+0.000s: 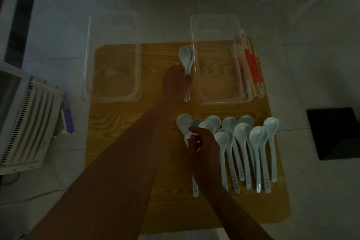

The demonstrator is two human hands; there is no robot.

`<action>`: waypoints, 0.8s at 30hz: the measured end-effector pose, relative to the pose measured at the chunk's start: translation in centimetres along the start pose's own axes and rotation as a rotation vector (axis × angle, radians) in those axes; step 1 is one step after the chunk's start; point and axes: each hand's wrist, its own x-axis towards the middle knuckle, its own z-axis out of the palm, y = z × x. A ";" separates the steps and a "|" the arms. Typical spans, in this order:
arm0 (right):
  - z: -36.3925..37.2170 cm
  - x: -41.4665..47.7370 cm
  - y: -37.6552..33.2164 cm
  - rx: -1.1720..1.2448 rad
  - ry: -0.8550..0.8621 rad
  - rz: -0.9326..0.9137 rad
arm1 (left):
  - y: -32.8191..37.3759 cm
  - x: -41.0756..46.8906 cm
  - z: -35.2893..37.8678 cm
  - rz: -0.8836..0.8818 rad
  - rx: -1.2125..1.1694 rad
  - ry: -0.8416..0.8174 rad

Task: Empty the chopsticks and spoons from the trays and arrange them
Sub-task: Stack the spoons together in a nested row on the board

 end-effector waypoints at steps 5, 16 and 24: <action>-0.9 -0.7 0.9 -0.050 0.014 -0.006 | -0.6 -0.1 -0.1 -0.008 -0.026 -0.006; -3.2 -1.8 3.5 -0.198 -0.002 0.016 | -1.3 -3.1 -2.3 -0.147 -0.123 0.003; -4.2 -4.6 4.3 -0.292 0.060 0.012 | -3.2 -10.9 -4.4 -0.301 -0.215 -0.021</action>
